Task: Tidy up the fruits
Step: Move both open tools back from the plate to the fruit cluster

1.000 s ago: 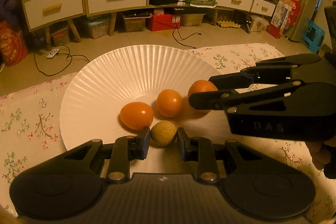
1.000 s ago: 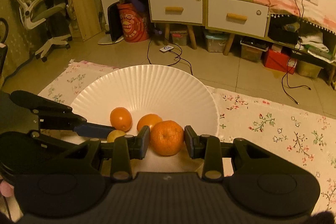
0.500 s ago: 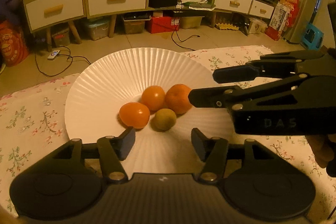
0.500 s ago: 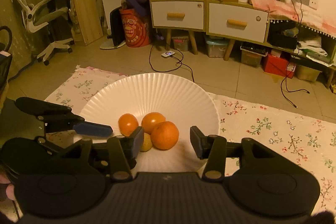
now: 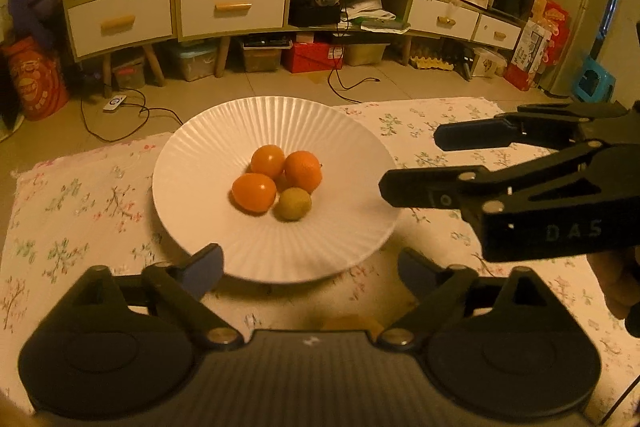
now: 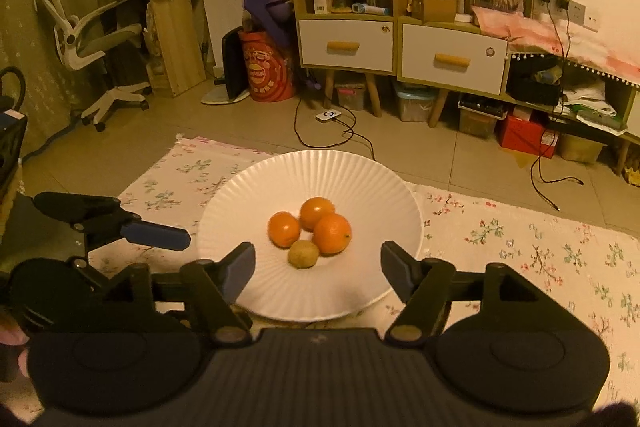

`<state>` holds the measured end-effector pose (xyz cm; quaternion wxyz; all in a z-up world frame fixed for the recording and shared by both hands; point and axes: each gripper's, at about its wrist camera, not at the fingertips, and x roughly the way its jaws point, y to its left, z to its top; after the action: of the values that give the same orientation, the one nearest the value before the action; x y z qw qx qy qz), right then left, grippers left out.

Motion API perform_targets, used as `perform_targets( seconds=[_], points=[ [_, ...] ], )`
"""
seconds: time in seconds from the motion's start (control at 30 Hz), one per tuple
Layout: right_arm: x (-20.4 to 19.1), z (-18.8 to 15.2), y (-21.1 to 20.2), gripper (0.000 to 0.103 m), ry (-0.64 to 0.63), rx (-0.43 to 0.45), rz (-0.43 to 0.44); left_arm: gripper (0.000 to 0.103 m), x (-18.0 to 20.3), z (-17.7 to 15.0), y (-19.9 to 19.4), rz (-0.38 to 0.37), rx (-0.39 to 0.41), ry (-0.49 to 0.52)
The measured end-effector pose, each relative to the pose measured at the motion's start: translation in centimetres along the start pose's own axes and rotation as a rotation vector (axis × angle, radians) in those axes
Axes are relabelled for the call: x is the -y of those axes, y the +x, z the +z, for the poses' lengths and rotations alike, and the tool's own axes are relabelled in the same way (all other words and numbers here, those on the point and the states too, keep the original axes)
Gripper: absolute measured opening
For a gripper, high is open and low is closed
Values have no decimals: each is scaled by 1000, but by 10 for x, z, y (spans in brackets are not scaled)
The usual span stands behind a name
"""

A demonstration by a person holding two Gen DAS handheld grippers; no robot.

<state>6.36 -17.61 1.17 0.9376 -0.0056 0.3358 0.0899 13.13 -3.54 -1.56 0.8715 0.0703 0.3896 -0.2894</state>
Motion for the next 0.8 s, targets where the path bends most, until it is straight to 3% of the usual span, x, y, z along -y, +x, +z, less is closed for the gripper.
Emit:
perform_targets(
  seconds=[0.2,0.5,0.8],
  points=[
    [-10,-9,-17,85,17,-9,18,103,5,-12,-19,3,-3,-3],
    [-26,-24,-34,98,28,-31,15,103,9,-33,-41,35,-17,3],
    [-36,-44,-42,99,40,-55,-37,103,16,-53,-53,112,-21,21]
  ],
)
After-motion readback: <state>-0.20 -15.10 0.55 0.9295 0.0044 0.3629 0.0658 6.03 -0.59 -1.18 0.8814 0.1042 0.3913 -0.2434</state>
